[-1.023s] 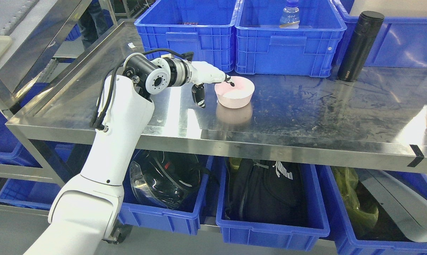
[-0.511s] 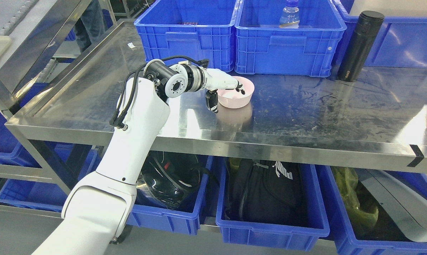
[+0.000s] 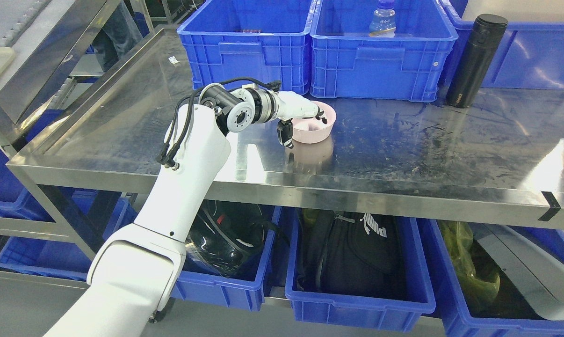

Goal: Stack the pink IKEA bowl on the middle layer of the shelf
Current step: 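Close the left hand on the bowl rim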

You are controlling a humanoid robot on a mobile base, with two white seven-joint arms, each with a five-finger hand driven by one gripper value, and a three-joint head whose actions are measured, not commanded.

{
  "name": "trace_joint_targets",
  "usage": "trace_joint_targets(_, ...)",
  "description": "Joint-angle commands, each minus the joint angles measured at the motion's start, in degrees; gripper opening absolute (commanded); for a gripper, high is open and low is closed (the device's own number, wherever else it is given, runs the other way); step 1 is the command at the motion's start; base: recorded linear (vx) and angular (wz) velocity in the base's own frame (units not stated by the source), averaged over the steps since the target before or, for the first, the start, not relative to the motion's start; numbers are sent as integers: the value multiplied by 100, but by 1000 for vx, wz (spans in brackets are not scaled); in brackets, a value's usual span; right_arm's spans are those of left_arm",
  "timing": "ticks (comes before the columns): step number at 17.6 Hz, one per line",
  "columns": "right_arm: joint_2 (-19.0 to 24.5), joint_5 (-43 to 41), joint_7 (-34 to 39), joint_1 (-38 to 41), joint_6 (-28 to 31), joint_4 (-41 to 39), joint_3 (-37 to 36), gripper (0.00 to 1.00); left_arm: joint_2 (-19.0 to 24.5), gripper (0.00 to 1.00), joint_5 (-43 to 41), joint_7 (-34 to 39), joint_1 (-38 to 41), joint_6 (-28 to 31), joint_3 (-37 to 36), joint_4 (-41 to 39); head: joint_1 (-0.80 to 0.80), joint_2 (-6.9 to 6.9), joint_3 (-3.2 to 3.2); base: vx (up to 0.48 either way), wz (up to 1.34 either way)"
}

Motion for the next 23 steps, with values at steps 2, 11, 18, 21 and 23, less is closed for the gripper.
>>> trace_joint_targets(2, -100, 0, -4, 18, -1, -100, 0, 100, 14, 81, -65, 233, 7, -169, -89, 770, 0, 0, 0, 0, 0)
trace_joint_targets(11, -100, 0, -4, 27, -1, -100, 0, 100, 14, 47, -39, 164, -11, -344, 209, 796, 0, 0, 0, 0, 3)
trace_joint_targets(18, -100, 0, -4, 18, -1, -100, 0, 100, 14, 0, 14, -47, -116, -669, 745, 744, 0, 0, 0, -3, 10)
trace_joint_targets(21, -100, 0, -4, 18, -1, -100, 0, 100, 14, 0, 102, -56, -388, -722, 1009, 533, 0, 0, 0, 0, -4)
trace_joint_targets(23, -100, 0, -4, 27, -1, -100, 0, 100, 14, 0, 338, -161, -494, -731, 1080, 393, 0, 0, 0, 0, -13)
